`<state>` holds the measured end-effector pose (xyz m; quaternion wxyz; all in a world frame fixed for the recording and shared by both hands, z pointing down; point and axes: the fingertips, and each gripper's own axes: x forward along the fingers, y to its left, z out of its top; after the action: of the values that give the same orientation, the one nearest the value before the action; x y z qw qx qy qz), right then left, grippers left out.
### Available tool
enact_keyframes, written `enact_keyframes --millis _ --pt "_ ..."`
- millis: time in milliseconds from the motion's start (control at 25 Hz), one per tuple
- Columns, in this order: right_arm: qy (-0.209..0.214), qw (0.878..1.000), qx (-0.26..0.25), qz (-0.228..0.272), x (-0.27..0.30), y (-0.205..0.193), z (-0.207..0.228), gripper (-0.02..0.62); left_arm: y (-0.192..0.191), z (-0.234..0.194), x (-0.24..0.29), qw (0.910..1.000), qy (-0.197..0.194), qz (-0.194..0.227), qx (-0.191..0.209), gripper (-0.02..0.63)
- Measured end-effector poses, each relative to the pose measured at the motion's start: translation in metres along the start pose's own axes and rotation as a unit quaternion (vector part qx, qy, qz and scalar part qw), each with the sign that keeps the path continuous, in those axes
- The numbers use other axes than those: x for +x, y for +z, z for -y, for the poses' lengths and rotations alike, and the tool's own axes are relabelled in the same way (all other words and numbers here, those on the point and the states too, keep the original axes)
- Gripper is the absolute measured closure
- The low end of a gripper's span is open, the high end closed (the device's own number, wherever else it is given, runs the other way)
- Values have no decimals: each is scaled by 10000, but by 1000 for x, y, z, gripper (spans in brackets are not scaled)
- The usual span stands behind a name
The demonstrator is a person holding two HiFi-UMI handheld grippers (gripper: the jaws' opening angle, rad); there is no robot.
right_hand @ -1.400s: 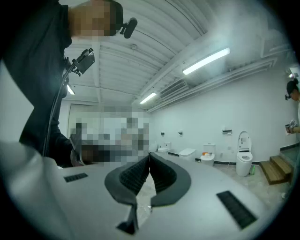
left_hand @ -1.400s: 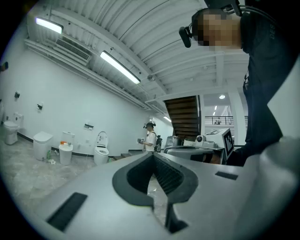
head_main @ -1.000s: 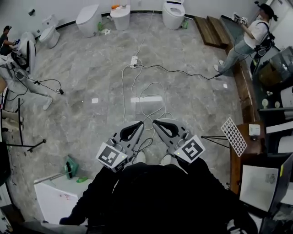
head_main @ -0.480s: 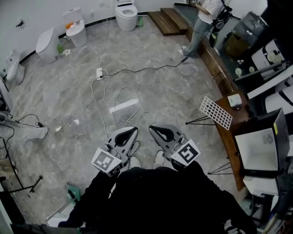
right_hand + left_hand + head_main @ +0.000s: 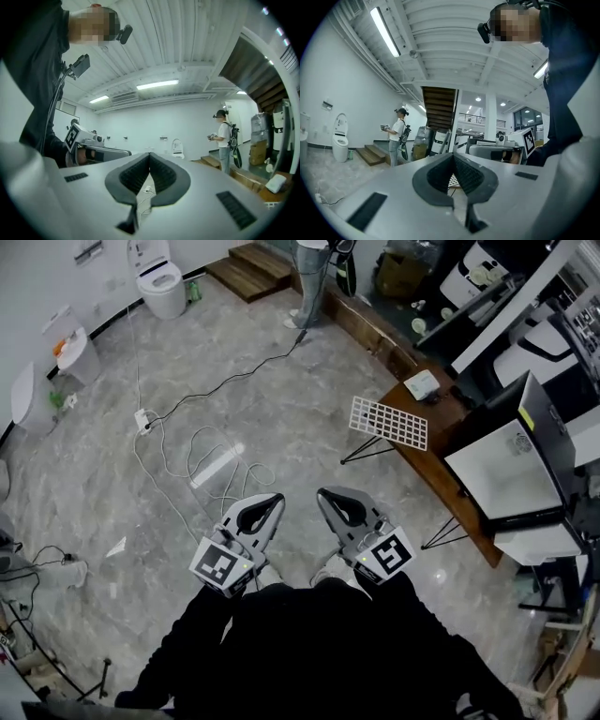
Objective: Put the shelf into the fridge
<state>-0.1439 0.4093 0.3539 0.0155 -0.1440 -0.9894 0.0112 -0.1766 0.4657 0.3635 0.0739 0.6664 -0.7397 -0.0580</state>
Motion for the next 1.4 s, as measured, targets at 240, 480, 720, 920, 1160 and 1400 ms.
enact_keyframes --millis 240,480,720,920,1160,1400 --pt "-406 9991 35 95 -70 -1 67 589 -6 51 76 9994 -296 -87 -126 600" --pt "-501 9986 17 191 -129 1 132 589 -11 98 152 9988 -438 -111 163 600" --pt "-409 9989 25 247 -172 -1 185 589 -14 130 214 9997 -152 -160 78 600" --pt "-474 9984 0 317 -206 -5 223 589 -24 156 257 9996 -151 -206 -89 600" --pt "-634 9972 73 384 -223 -7 254 589 -30 165 292 9989 -171 -248 -352 600" --pt "-863 9956 143 335 -225 -13 282 589 -35 158 317 9982 -290 -273 -446 600"
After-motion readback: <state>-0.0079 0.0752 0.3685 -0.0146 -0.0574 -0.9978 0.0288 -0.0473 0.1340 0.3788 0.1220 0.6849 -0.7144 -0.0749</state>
